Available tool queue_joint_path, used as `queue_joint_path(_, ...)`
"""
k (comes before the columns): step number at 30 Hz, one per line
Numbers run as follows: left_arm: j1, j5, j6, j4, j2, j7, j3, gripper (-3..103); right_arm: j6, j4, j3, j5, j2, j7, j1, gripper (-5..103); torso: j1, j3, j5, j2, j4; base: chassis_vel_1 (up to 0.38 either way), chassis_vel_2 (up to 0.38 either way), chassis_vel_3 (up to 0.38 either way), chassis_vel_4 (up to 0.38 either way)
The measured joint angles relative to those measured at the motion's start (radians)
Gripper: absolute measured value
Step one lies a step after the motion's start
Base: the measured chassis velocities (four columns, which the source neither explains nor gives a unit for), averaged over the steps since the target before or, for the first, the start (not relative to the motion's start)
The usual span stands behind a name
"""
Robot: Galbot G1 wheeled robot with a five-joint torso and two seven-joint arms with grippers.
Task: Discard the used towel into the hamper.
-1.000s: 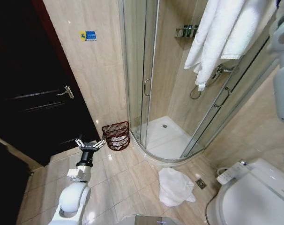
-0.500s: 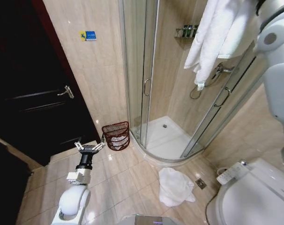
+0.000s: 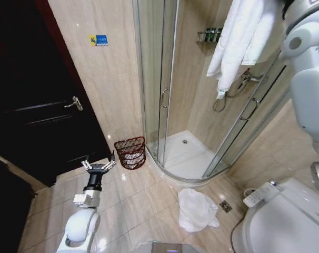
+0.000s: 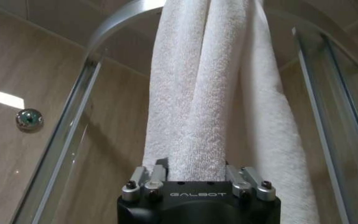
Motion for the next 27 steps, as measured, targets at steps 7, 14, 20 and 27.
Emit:
queue_joint_path(7,-0.003,-0.004,-0.003,0.004,0.003,0.0,-0.006,100,0.001,-0.01,0.008,-0.009,0.006,-0.003,-0.006,23,0.0,0.0,0.0002,0.0,-0.0001,0.0,0.0,0.0,0.0)
queue_joint_path(14,0.001,-0.007,-0.013,0.01,0.004,0.0,-0.008,100,0.0,-0.006,0.014,-0.009,0.007,-0.003,-0.013,5,0.0,0.0,0.0,0.0,0.0,0.0,0.0,0.0,0.0)
queue_joint_path(20,0.006,-0.019,-0.02,0.012,0.01,0.001,-0.019,100,-0.005,0.036,0.048,0.016,-0.027,-0.002,-0.065,5,0.0,0.0,0.0,0.0,0.0,0.0,0.0,0.0,0.0)
queue_joint_path(27,0.01,-0.023,-0.026,0.014,0.011,0.001,-0.021,100,-0.013,0.161,0.142,0.055,-0.078,-0.003,-0.244,5,0.0,-0.001,-0.0005,0.0,0.0,0.0,0.0,0.0,0.0)
